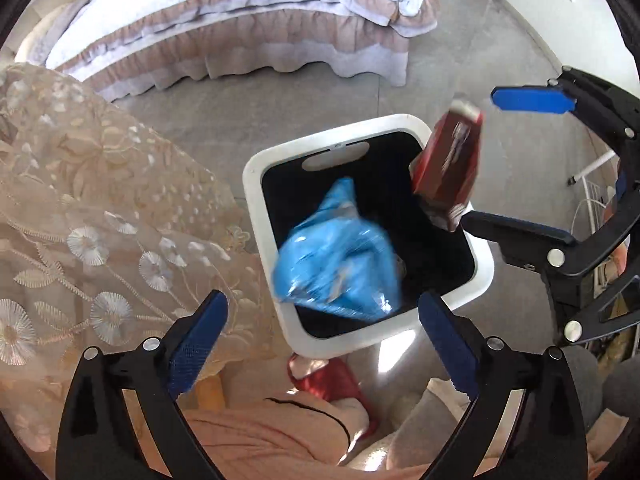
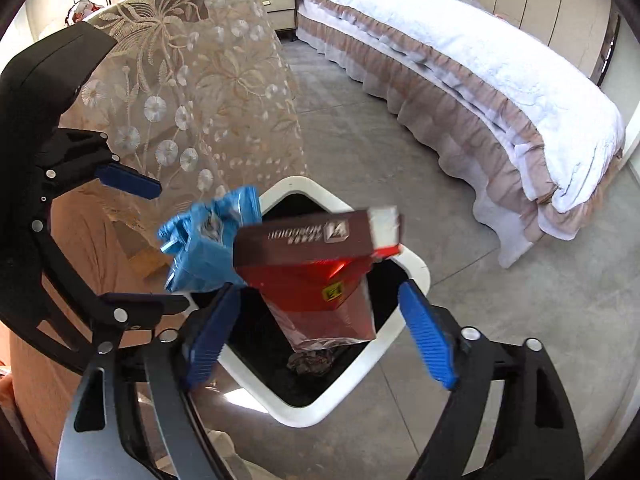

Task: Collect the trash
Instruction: 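Carry the bag and box over the bin and open both tools, then move both open tools back over the table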

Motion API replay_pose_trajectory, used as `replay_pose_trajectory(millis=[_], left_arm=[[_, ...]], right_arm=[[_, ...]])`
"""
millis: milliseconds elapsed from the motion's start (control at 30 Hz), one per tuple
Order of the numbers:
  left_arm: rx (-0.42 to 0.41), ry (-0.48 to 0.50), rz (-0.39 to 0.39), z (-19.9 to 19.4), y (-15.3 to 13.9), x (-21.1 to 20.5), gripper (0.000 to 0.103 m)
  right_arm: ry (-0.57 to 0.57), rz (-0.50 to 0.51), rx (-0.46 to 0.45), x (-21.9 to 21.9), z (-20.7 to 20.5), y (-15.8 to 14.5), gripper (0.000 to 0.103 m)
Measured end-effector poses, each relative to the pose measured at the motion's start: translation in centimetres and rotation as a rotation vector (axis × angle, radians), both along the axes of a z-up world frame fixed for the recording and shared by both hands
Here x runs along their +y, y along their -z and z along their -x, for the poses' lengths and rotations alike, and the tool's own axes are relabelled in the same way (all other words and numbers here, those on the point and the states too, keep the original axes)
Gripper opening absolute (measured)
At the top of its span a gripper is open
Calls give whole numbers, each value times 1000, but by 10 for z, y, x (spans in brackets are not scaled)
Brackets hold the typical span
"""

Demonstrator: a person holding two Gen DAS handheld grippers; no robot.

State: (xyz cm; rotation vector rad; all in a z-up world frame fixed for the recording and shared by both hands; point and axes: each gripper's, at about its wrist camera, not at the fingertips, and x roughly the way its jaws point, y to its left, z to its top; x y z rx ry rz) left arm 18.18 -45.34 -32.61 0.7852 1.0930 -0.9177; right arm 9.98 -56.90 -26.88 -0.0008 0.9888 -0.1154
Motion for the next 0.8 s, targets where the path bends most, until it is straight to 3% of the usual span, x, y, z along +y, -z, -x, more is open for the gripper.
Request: replay_pose_trajectory(millis=[167,433,800], left_arm=[[18,0,8,1,-1,0,96],[-33,-10,47,9,-26,12,96],[-168,-115,186,15,-97,58,96]], right_arm=[[15,-5,6,-7,5,-2,99],[7,16,-50,1,8,-22,99],[-38,75,-219,31,13,-89,99]])
